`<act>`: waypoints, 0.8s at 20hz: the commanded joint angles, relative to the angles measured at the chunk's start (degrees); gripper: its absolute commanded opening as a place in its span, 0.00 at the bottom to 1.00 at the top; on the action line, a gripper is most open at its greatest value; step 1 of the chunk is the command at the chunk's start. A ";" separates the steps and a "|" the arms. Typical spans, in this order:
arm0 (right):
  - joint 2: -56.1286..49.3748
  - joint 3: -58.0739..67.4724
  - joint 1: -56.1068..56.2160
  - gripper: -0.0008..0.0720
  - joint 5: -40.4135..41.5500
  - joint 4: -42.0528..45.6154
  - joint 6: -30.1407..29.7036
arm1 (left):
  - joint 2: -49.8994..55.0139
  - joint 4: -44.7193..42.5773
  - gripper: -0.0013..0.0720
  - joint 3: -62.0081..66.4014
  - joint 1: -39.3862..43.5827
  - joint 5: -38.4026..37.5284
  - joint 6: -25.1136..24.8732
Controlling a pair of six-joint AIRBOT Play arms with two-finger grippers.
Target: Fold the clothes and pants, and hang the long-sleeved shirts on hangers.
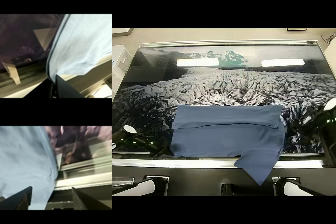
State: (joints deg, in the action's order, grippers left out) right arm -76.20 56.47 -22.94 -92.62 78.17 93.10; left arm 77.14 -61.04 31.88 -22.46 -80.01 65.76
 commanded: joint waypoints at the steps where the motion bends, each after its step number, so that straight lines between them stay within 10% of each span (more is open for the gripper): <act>1: 5.11 -12.31 -0.02 0.79 4.44 -4.13 -3.87 | -0.07 0.00 0.04 -0.17 0.04 0.09 -0.02; 16: 6.19 -29.49 -0.02 0.65 15.69 -14.14 -7.43 | -0.09 0.02 0.04 -0.17 0.04 -0.52 0.24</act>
State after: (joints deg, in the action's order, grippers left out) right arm -70.04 28.14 -22.94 -81.17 66.63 86.13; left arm 77.10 -61.06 31.73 -22.44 -80.38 65.95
